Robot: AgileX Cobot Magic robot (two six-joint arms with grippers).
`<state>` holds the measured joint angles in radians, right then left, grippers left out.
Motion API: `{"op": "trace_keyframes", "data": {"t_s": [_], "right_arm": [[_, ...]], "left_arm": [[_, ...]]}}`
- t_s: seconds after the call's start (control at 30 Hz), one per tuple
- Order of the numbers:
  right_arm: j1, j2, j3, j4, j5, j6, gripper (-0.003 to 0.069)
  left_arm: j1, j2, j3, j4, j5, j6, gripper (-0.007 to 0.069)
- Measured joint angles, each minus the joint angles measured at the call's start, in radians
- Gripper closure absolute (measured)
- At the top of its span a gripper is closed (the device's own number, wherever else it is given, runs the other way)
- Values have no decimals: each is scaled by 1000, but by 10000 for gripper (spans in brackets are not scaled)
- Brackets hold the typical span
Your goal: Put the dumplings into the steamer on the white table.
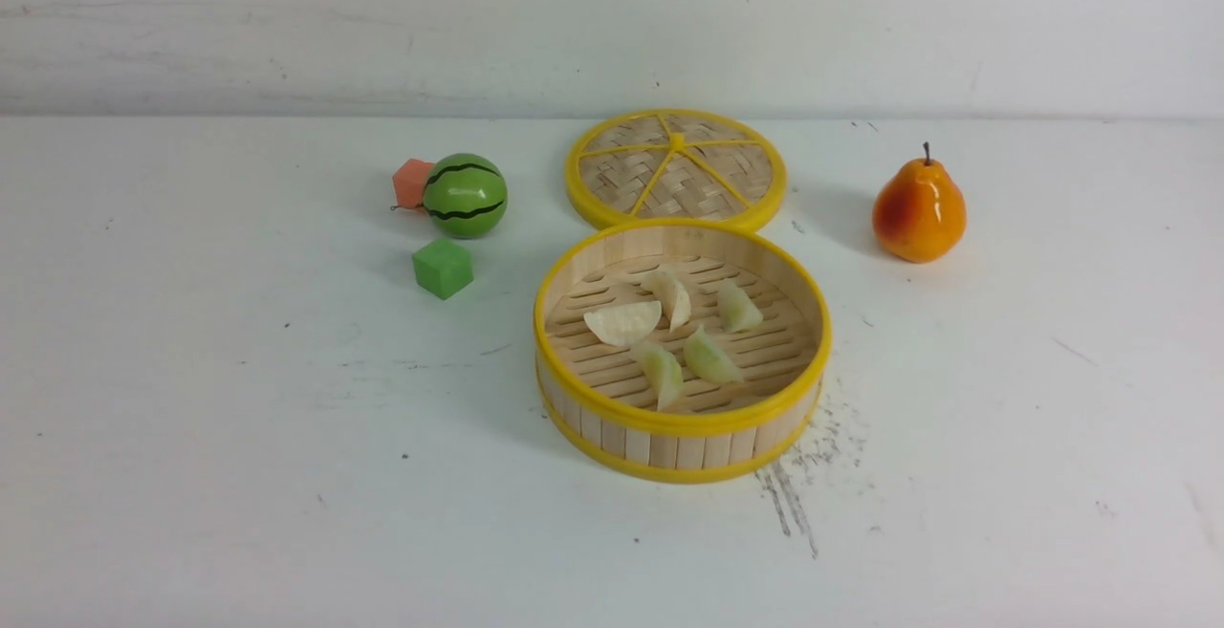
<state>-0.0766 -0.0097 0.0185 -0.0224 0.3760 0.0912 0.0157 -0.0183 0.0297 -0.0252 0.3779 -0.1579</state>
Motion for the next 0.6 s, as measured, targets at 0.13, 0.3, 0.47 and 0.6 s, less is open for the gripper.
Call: {"op": "trace_keyframes", "data": {"t_s": [0.13, 0.3, 0.47, 0.6], "right_arm": [[0, 0, 0, 0, 0, 0, 594], [0, 0, 0, 0, 0, 0, 584], [0, 0, 0, 0, 0, 0, 577], [0, 0, 0, 0, 0, 0, 573]], "left_arm": [[0, 0, 0, 0, -1, 0, 638], [0, 0, 1, 1, -1, 0, 638], [0, 0, 1, 1, -1, 0, 638], [0, 0, 1, 1, -1, 0, 636]]}}
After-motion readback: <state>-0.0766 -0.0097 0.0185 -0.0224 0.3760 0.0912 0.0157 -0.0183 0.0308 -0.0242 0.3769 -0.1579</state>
